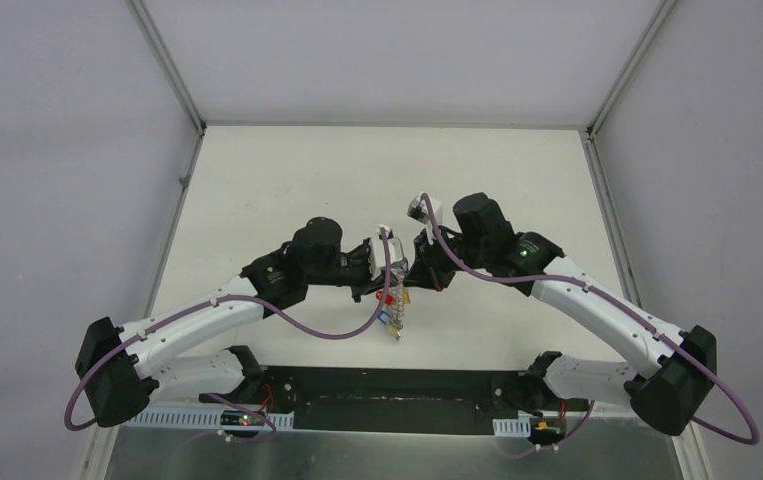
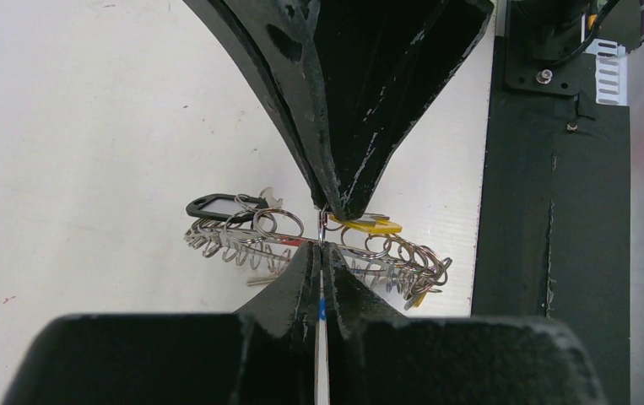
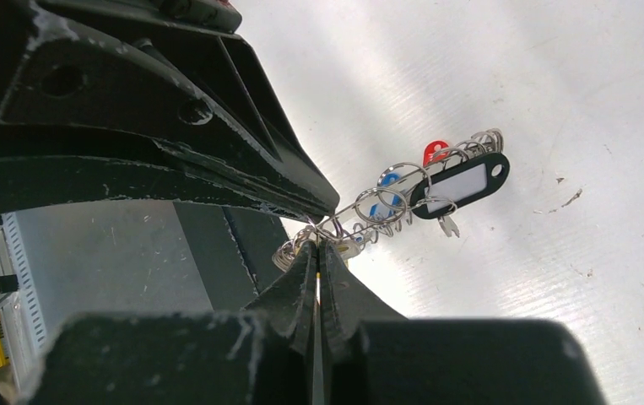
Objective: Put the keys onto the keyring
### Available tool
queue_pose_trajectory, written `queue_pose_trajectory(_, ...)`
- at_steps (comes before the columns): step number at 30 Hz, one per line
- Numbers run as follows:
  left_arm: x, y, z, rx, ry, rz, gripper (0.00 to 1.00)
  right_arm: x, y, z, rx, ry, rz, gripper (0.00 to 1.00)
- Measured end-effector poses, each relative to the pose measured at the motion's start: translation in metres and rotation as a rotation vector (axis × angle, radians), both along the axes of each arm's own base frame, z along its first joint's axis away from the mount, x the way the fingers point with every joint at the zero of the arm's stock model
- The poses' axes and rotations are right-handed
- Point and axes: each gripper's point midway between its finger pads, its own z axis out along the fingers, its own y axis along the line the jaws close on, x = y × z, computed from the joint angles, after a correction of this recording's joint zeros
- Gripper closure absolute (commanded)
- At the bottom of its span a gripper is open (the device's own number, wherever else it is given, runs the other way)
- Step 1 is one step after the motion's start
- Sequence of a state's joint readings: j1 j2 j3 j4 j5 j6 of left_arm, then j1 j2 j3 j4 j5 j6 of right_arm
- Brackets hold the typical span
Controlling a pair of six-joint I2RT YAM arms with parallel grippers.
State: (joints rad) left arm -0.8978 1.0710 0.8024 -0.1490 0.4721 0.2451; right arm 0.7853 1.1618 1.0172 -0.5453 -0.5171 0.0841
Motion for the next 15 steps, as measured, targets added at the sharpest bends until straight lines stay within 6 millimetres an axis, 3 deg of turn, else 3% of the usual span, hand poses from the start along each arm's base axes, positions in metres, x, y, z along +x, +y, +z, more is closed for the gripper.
queue_pose_trajectory(12,-0.0005,0.0010,0.0042,-0.010,-0.009,0.001,1.00,0.0032,-0.0049,-0.0059,-0.036,-0.004,-0.031,0.99)
queue_pose_trajectory(15,-0.0007,0.0013,0.0051,-0.012,-0.011,0.001,1.00,0.0033,-0.0048,-0.0066,-0.037,-0.004,-0.033,0.81)
